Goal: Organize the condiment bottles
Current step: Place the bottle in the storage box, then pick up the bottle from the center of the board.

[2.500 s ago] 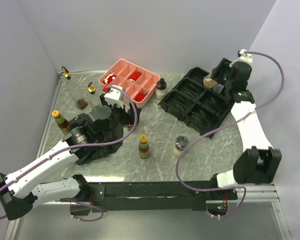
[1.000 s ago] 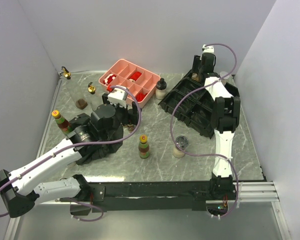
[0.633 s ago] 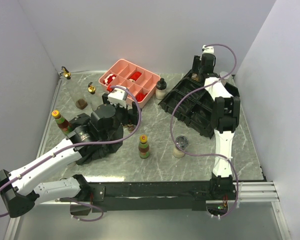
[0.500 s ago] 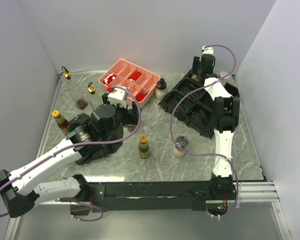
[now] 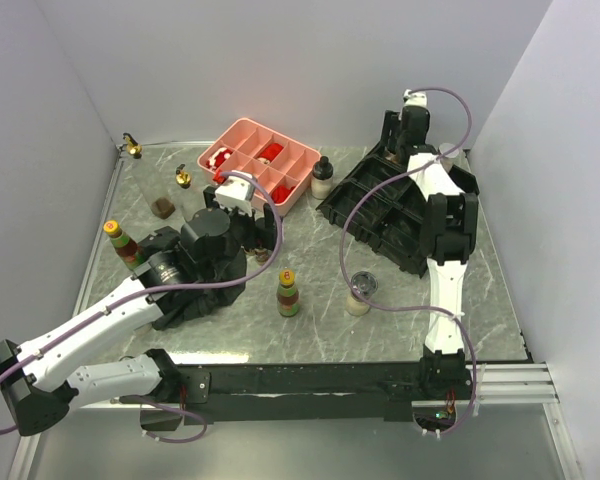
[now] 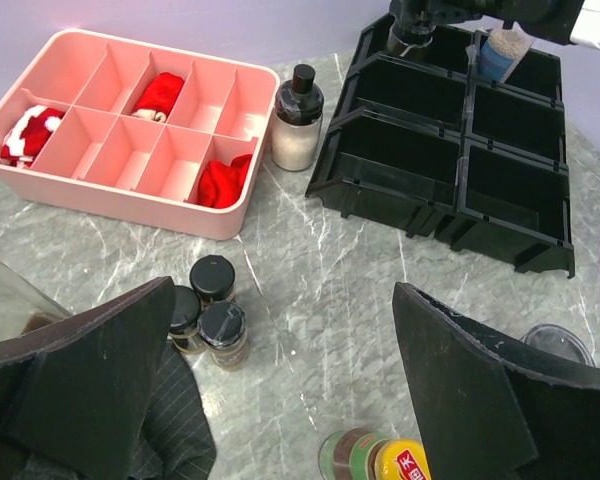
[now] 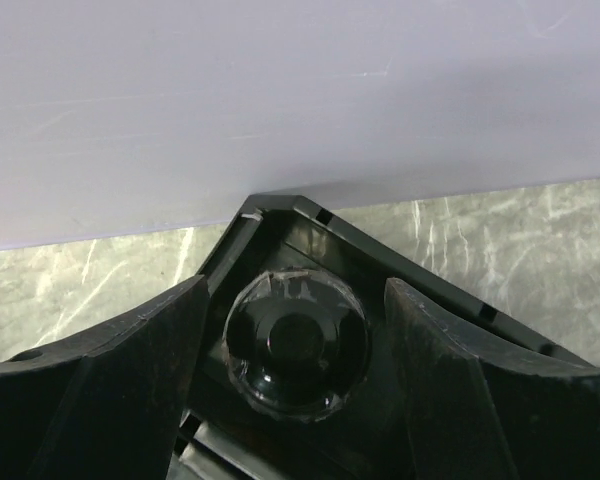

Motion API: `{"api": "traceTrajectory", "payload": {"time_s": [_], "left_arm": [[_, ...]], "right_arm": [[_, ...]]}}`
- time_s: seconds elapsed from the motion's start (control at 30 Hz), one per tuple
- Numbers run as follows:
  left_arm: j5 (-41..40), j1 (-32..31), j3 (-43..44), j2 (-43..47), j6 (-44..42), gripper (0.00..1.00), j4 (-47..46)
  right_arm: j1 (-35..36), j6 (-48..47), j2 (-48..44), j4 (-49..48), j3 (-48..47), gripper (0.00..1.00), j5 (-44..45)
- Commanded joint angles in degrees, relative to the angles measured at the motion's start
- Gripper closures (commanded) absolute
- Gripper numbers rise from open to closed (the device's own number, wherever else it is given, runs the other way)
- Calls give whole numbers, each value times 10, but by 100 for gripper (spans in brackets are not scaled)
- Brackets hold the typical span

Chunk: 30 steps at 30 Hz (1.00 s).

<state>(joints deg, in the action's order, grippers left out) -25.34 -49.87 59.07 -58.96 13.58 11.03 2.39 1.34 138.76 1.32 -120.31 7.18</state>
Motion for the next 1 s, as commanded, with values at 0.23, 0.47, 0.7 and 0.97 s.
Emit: {"api": "traceTrajectory", "payload": {"time_s": [0.23,0.47,0.7,0.97], "left_arm": [[-24,-1,3,27,-22,3,-36],[-16,-2,-6,38,-32,3,-44],[-13,-2,-19,52,-37,4,-64],[-5,-1,-18,63,-33,4,-63]], "right_arm": [[17,95,-281,66,131,23,-9],[52,208,-455,129,321,25,-85],[128,216,-634,133,511,26,-120],[218,213,-745,184,660,25,-107]]}}
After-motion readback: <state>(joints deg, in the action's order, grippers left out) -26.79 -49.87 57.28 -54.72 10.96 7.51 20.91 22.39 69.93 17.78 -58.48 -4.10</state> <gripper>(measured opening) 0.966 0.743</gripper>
